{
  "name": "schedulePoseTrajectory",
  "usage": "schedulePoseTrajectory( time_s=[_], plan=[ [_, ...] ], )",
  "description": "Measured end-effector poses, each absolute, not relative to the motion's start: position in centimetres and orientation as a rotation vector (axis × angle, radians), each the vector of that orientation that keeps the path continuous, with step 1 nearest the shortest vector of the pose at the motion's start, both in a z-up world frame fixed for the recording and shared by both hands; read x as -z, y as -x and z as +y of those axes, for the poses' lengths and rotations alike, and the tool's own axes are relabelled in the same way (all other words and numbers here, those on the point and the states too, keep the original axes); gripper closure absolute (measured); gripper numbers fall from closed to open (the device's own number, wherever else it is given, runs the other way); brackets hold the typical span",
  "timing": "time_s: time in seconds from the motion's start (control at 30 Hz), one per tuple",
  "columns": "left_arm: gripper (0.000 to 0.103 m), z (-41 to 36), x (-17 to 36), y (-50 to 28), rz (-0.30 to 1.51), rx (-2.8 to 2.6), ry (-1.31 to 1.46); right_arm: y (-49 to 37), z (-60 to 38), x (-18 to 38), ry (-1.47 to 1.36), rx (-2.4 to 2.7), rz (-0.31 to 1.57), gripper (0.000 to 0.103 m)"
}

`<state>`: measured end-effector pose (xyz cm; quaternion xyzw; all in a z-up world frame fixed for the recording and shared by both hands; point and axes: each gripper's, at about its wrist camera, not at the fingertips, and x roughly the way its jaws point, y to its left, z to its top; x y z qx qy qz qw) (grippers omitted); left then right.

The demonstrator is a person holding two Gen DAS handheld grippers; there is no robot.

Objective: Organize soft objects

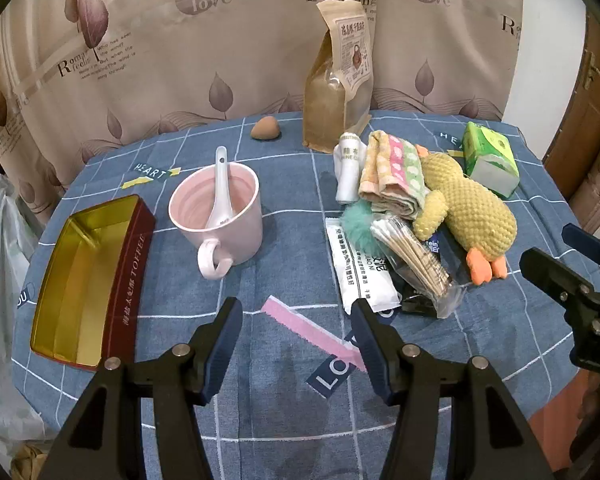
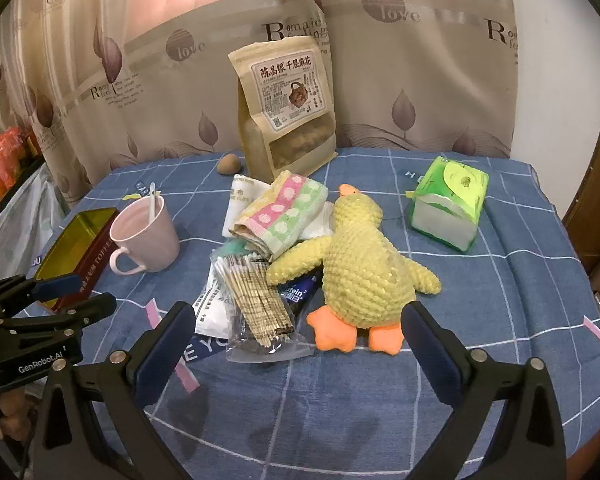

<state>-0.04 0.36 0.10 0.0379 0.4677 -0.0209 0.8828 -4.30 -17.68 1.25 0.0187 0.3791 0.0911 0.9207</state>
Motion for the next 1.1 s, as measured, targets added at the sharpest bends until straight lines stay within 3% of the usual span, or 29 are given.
schedulePoseTrajectory(
  time_s=[0.6, 1.1],
  plan=[
    [0.045, 0.2, 0.7, 0.2, 0.977, 0.043, -0.087, 4.1, -17.8, -0.7, -0.047, -0.185, 0.791, 0.016],
    [0.045, 0.1, 0.8, 0.1, 0.98, 0.04, -0.089, 3.0, -18.5, -0.2, -0.048, -0.186, 0.816, 0.02]
  ],
)
